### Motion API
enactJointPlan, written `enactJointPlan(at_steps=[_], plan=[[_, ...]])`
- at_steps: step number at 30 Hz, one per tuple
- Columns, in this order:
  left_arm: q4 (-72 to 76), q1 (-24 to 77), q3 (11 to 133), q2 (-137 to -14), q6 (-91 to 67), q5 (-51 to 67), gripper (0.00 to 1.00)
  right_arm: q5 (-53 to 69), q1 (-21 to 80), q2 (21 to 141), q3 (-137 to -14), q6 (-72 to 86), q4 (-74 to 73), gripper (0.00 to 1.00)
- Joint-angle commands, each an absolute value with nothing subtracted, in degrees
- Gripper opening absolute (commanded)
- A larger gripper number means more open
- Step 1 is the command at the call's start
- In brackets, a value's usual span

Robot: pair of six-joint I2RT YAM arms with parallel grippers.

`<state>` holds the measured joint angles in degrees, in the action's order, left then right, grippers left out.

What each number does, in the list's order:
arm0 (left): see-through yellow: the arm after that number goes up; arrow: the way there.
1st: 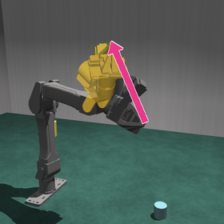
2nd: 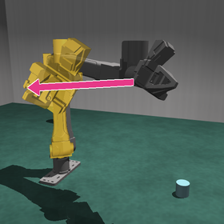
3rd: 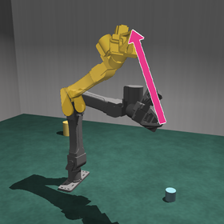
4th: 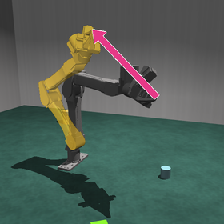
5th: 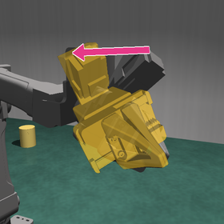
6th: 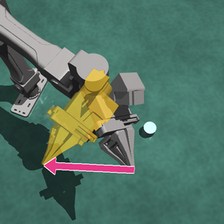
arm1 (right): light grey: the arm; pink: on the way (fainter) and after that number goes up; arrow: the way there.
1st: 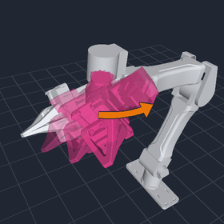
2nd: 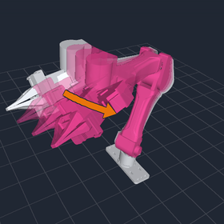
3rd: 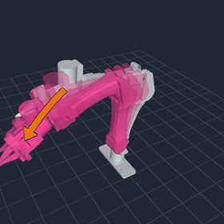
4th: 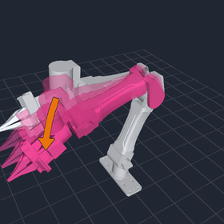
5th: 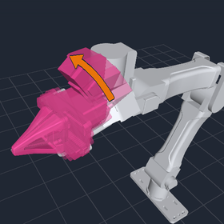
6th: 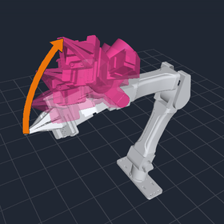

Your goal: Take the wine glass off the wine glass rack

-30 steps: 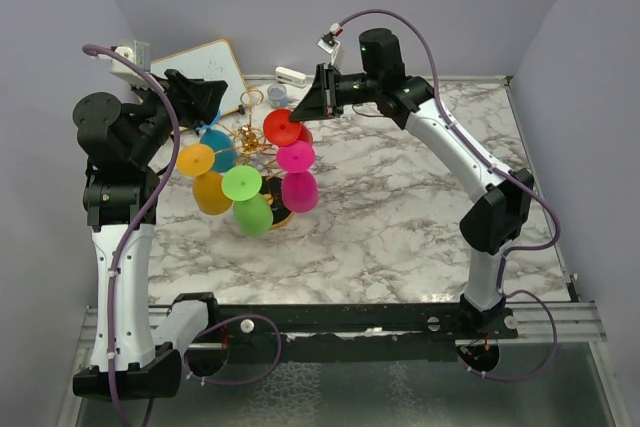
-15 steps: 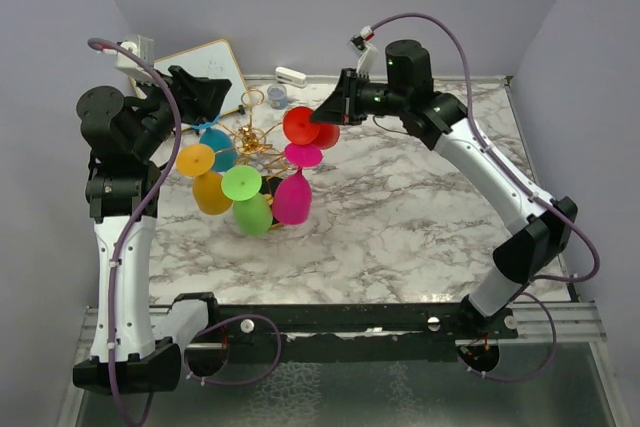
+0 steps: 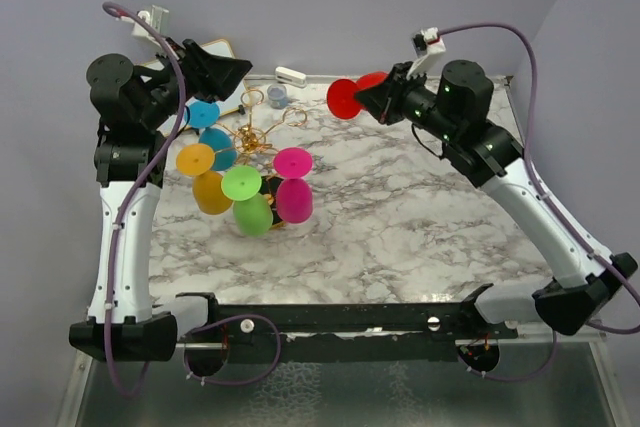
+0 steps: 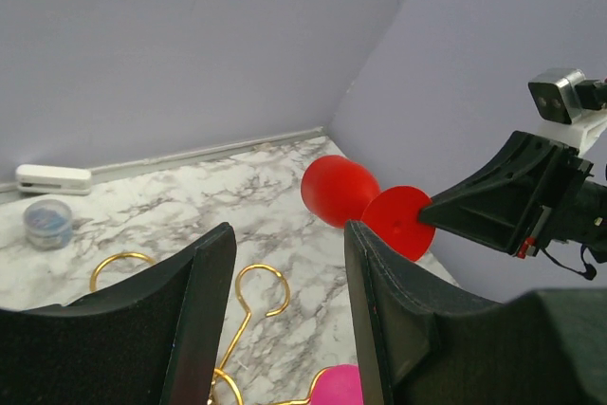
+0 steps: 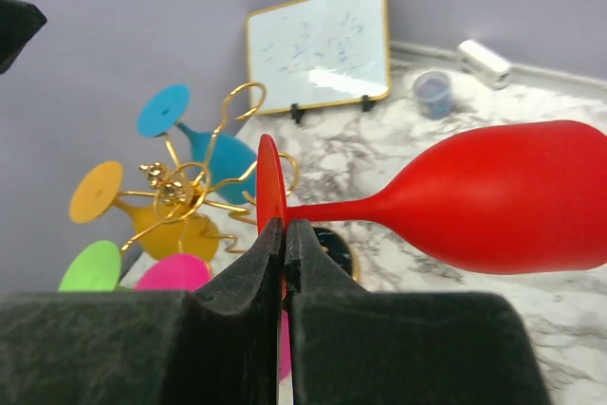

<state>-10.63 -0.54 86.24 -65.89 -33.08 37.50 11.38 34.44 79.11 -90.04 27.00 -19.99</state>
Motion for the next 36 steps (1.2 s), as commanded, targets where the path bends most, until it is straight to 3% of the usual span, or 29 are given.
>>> enactJointPlan(at_steps=[1,10,15,21,27,36], plan=[[-5.2,2.1,90.8,-69.7,-38.1,43.9,0.52,1.4,34.7,70.3,-83.1,15.6,-11.9,0.01],[-13.3,22.1,109.8,-87.3,-36.5,41.0,0.51,-12.1,34.7,59.4,-66.6,-13.7,-6.2,0.01],[-21.3,30.7,120.4,-96.8,-36.0,40.6,0.46,-17.7,34.7,50.2,-52.6,-22.3,7.6,0.01],[-21.4,31.5,119.9,-101.0,-43.2,44.1,0.43,-16.0,34.7,44.2,-46.1,-25.6,12.0,0.01],[-20.2,33.4,115.9,-100.3,-47.2,43.8,0.43,1.2,34.7,40.2,-38.5,-35.2,21.1,0.01],[-11.1,33.3,104.7,-93.7,-54.7,42.5,0.45,2.8,34.7,47.3,-38.1,-42.6,33.1,0.01]])
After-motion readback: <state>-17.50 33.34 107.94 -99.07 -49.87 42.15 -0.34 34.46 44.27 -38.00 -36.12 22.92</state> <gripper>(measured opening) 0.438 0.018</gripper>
